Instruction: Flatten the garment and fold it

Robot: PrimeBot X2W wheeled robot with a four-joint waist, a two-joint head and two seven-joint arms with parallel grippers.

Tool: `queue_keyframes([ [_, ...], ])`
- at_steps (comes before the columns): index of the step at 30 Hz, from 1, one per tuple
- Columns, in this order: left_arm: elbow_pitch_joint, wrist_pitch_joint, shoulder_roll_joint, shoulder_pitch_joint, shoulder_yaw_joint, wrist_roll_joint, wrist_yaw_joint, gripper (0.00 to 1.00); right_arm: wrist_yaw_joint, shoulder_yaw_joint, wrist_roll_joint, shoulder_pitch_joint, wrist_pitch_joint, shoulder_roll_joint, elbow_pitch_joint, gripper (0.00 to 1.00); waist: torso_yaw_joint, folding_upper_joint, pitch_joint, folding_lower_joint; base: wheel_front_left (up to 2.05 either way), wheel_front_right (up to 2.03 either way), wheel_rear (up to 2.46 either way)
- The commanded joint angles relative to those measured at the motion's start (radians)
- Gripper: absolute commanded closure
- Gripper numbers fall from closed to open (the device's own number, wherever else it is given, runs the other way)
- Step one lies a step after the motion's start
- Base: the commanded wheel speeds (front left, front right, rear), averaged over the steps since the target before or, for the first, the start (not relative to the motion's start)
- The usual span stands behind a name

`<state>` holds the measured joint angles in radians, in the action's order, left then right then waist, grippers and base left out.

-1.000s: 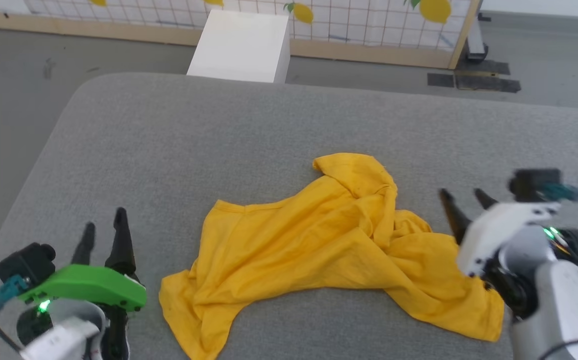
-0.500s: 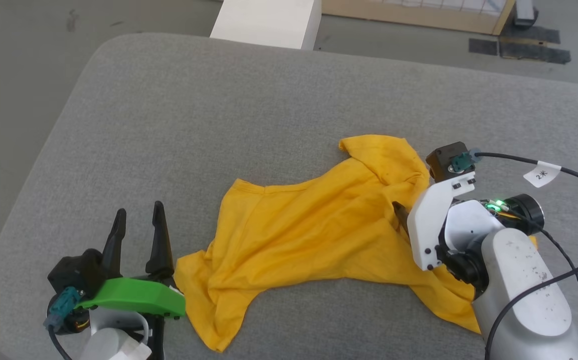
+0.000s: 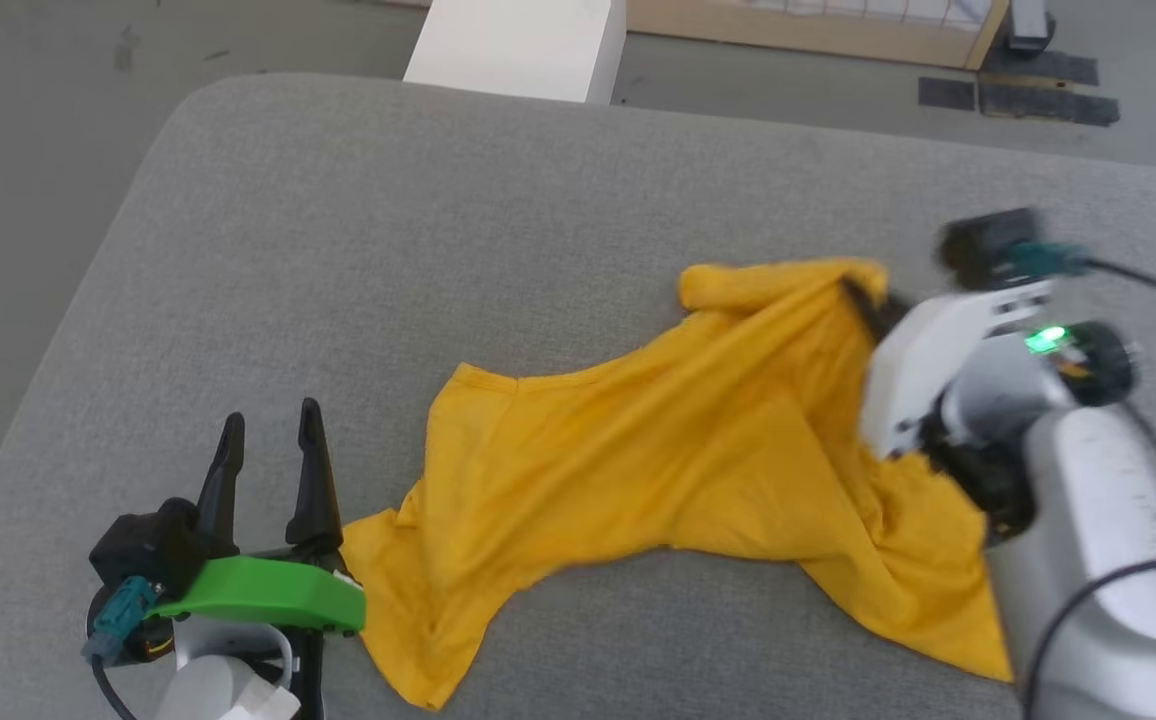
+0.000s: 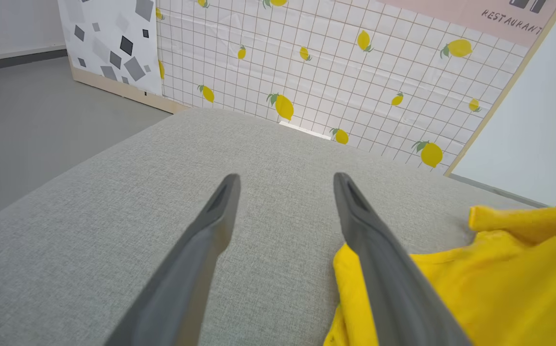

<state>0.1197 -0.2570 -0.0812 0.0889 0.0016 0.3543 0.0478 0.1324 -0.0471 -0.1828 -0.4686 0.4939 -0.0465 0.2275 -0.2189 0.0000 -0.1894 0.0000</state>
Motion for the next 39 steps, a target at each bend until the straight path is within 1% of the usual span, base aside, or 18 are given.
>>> queue_keyframes([
  [1, -0.005, -0.005, 0.008, 0.012, 0.003, -0.012, 0.008, 0.00, -0.002, 0.041, -0.005, -0.006, -0.035, -0.004, -0.031, 1.00, 0.024, 0.0000, 0.024, 0.0000, 0.00, 0.00, 0.00],
  [3, -0.006, -0.005, 0.012, 0.004, 0.007, -0.018, 0.011, 0.00, -0.002, 0.105, 0.000, 0.033, -0.066, -0.004, -0.085, 1.00, 0.039, 0.0000, 0.039, 0.0000, 0.00, 0.00, 0.00],
  [5, -0.005, -0.005, 0.015, -0.004, 0.010, -0.022, 0.013, 0.00, -0.002, 0.161, 0.010, 0.095, -0.072, -0.004, -0.145, 1.00, 0.055, 0.0000, 0.049, 0.0000, 0.00, 0.00, 0.00],
  [8, 0.007, -0.005, 0.020, -0.012, 0.008, -0.021, 0.016, 0.00, -0.002, 0.241, -0.002, 0.236, -0.048, -0.004, -0.222, 1.00, 0.071, 0.0000, 0.062, 0.0000, 0.00, 0.00, 0.00],
  [10, 0.017, -0.005, 0.022, -0.016, 0.010, -0.015, 0.015, 0.00, -0.002, 0.275, -0.040, 0.339, -0.016, -0.004, -0.241, 1.00, 0.085, 0.0000, 0.065, 0.0000, 0.00, 0.00, 0.00],
  [12, 0.031, -0.005, 0.023, -0.017, 0.005, -0.008, 0.017, 0.00, -0.002, 0.281, -0.075, 0.432, 0.013, -0.004, -0.234, 1.00, 0.098, 0.0000, 0.064, 0.0000, 0.00, 0.00, 0.00],
  [14, 0.047, -0.005, 0.024, -0.017, 0.004, -0.002, 0.018, 0.00, -0.002, 0.261, -0.127, 0.498, 0.032, -0.004, -0.210, 1.00, 0.113, 0.0000, 0.065, 0.0000, 0.00, 0.00, 0.00],
  [17, 0.070, -0.004, 0.025, -0.018, 0.005, 0.008, 0.013, 0.00, -0.002, 0.226, -0.175, 0.540, 0.043, -0.004, -0.161, 1.00, 0.133, 0.0000, 0.069, 0.0000, 0.00, 0.00, 0.00],
  [19, 0.080, 0.000, 0.025, -0.019, 0.003, 0.013, 0.006, 0.00, -0.002, 0.225, -0.202, 0.537, 0.017, -0.004, -0.137, 1.00, 0.145, 0.0000, 0.072, 0.0000, 0.00, 0.00, 0.00],
  [20, 0.086, 0.010, 0.026, -0.022, 0.003, 0.019, 0.001, 0.00, -0.002, 0.233, -0.225, 0.527, -0.011, -0.004, -0.127, 0.00, 0.151, 0.0000, 0.074, 0.0000, 0.00, 0.00, 0.00],
  [23, 0.100, 0.059, 0.027, -0.027, 0.006, 0.041, -0.020, 0.00, -0.002, 0.263, -0.242, 0.505, -0.068, -0.004, -0.109, 0.00, 0.165, 0.0000, 0.082, 0.0000, 0.00, 0.00, 0.00],
  [25, 0.092, 0.123, 0.027, -0.020, 0.004, 0.069, -0.036, 0.00, -0.002, 0.289, -0.208, 0.496, -0.089, -0.004, -0.114, 0.00, 0.169, 0.0000, 0.085, 0.0000, 0.00, 0.00, 0.00],
  [27, 0.086, 0.232, 0.023, -0.009, -0.014, 0.075, -0.056, 0.00, -0.002, 0.317, -0.185, 0.492, -0.096, -0.004, -0.125, 0.00, 0.171, 0.0000, 0.088, 0.0000, 0.00, 0.00, 0.00],
  [30, 0.098, 0.476, -0.001, 0.010, -0.032, 0.071, -0.129, 0.00, -0.002, 0.350, -0.156, 0.487, -0.097, -0.004, -0.143, 0.00, 0.180, 0.0000, 0.089, 0.0000, 0.00, 0.00, 0.00],
  [32, 0.090, 0.611, -0.012, 0.022, -0.036, 0.072, -0.180, 0.00, -0.002, 0.359, -0.139, 0.486, -0.093, -0.004, -0.151, 0.00, 0.186, 0.0000, 0.087, 0.0000, 0.00, 0.00, 0.00],
  [34, 0.074, 0.714, -0.027, 0.029, -0.044, 0.061, -0.216, 0.00, -0.002, 0.355, -0.138, 0.487, -0.090, -0.004, -0.157, 0.00, 0.193, 0.0000, 0.083, 0.0000, 0.00, 0.00, 0.00],
  [37, 0.070, 0.835, -0.052, 0.034, -0.072, 0.035, -0.248, 0.00, -0.002, 0.343, -0.152, 0.489, -0.092, -0.004, -0.162, 0.00, 0.204, 0.0000, 0.070, 0.0000, 0.00, 0.00, 0.00],
  [39, 0.087, 0.912, -0.069, 0.037, -0.101, 0.024, -0.243, 0.00, -0.002, 0.335, -0.160, 0.488, -0.097, -0.004, -0.162, 0.00, 0.210, 0.0000, 0.059, 0.0000, 0.00, 0.00, 0.00],
])
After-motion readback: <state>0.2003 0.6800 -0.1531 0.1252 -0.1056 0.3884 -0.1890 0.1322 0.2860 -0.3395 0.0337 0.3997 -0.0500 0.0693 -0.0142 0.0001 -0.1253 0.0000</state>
